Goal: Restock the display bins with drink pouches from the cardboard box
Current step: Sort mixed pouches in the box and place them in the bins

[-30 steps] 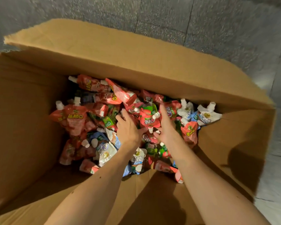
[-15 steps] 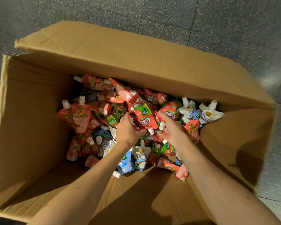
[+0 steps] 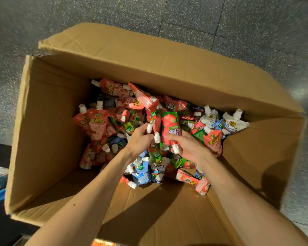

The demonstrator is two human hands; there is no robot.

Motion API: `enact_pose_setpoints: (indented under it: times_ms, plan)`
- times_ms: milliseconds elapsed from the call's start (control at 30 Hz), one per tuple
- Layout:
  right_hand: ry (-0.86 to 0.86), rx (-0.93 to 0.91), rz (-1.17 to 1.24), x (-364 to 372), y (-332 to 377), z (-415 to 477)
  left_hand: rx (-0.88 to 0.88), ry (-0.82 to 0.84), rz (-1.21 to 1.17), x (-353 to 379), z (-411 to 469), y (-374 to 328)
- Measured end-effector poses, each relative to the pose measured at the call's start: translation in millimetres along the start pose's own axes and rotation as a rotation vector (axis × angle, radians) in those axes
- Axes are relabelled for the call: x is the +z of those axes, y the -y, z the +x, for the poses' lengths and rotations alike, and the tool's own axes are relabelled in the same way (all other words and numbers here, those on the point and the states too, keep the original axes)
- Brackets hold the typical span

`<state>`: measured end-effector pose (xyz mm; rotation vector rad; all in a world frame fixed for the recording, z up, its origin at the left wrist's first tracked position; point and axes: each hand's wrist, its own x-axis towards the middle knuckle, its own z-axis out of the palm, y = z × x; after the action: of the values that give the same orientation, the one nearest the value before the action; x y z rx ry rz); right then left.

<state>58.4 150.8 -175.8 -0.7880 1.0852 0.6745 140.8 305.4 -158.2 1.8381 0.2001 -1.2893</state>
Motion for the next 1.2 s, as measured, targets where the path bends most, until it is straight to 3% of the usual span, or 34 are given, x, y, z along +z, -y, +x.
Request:
enact_pose_setpoints:
  times_ms: [300,500,633,833,1000,1200]
  plan:
    - [-0.05,-0.134,-0.158,34.1,-3.9,-48.1,0.08,-0.036,-0.05,-3.7,-59.6,-8.7]
    - [0.071,-0.294,-0.25,66.0,-8.6,-114.2,0.124,-0.23,-0.458,-20.7,-130.2,-12.7]
    - [0.142,-0.414,-0.325,104.9,-15.5,-173.3,0.194,-0.317,-0.599,-44.2,-195.0,-5.0]
    - [0.367,-0.659,-0.461,201.2,-61.5,-269.4,0.437,-0.447,-0.685,-92.3,-341.4,16.6]
    - [0.671,-0.722,-0.633,289.2,-126.4,-351.5,0.711,-0.44,-0.735,-124.1,-495.5,70.3]
    - [1.034,-0.713,-0.894,378.2,-238.7,-426.9,0.721,-0.972,-0.784,-122.2,-652.6,182.5]
